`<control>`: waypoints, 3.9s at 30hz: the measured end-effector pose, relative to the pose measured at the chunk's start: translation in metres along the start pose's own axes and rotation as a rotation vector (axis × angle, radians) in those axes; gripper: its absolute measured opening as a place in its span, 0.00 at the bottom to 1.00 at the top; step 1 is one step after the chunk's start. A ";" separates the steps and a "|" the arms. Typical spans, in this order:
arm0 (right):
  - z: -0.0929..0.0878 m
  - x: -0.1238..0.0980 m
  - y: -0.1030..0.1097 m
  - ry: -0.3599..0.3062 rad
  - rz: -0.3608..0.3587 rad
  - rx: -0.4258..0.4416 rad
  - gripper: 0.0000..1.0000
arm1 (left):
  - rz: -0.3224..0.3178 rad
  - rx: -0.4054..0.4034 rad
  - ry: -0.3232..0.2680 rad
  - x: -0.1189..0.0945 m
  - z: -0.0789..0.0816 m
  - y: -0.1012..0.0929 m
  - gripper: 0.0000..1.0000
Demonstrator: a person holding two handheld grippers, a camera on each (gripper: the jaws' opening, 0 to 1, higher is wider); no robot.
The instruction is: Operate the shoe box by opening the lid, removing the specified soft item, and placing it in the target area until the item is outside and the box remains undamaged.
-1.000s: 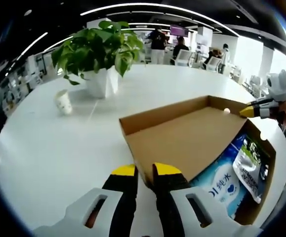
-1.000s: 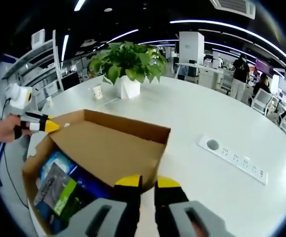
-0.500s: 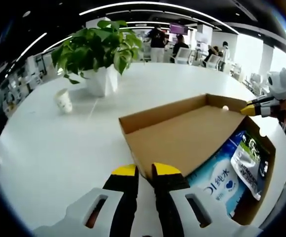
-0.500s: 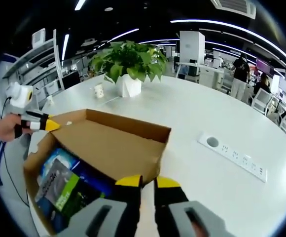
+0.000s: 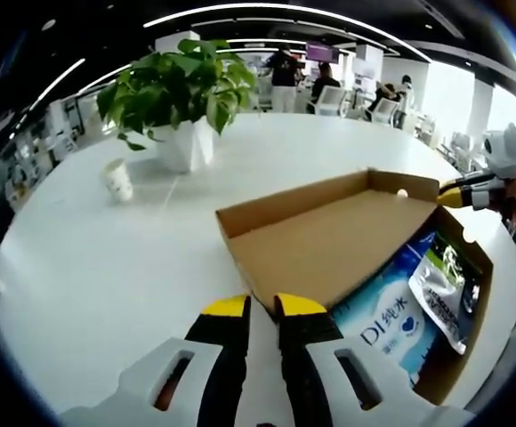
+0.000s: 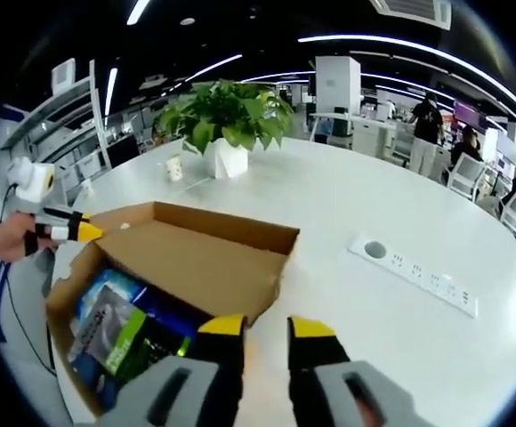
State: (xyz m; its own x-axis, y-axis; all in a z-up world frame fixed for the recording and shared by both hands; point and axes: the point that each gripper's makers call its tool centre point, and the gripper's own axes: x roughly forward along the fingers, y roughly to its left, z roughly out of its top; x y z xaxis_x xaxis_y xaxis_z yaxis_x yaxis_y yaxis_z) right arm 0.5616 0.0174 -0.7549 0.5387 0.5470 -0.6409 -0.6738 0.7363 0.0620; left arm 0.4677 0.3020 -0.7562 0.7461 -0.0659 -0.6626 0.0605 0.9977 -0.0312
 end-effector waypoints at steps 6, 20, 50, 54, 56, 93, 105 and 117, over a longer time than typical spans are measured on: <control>-0.004 -0.007 0.004 -0.005 0.007 0.007 0.20 | -0.001 -0.023 -0.011 -0.010 -0.002 0.000 0.14; -0.003 -0.029 0.011 -0.039 0.019 0.018 0.29 | -0.009 -0.028 -0.035 -0.033 -0.003 -0.007 0.21; -0.045 -0.111 -0.014 -0.092 -0.028 0.076 0.34 | -0.025 -0.026 -0.074 -0.088 -0.023 -0.024 0.27; -0.056 -0.122 -0.017 -0.090 -0.038 0.086 0.34 | -0.027 -0.020 -0.071 -0.092 -0.026 -0.029 0.26; -0.061 -0.127 -0.018 -0.089 -0.042 0.088 0.34 | -0.029 -0.018 -0.072 -0.094 -0.026 -0.032 0.26; -0.108 -0.167 -0.034 -0.110 -0.077 0.151 0.36 | -0.151 0.022 -0.058 -0.090 -0.032 -0.103 0.26; -0.115 -0.175 -0.020 -0.128 -0.077 0.169 0.36 | -0.199 0.042 -0.043 -0.081 -0.034 -0.127 0.26; -0.128 -0.185 -0.017 -0.128 -0.087 0.181 0.36 | -0.252 0.054 -0.006 -0.064 -0.040 -0.150 0.26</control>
State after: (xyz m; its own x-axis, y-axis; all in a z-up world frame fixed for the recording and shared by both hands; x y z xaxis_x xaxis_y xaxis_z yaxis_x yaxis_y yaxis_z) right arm 0.4087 -0.1479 -0.7356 0.6585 0.5156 -0.5482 -0.5262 0.8362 0.1544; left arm 0.3846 0.1569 -0.7391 0.7069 -0.3130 -0.6343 0.2806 0.9473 -0.1547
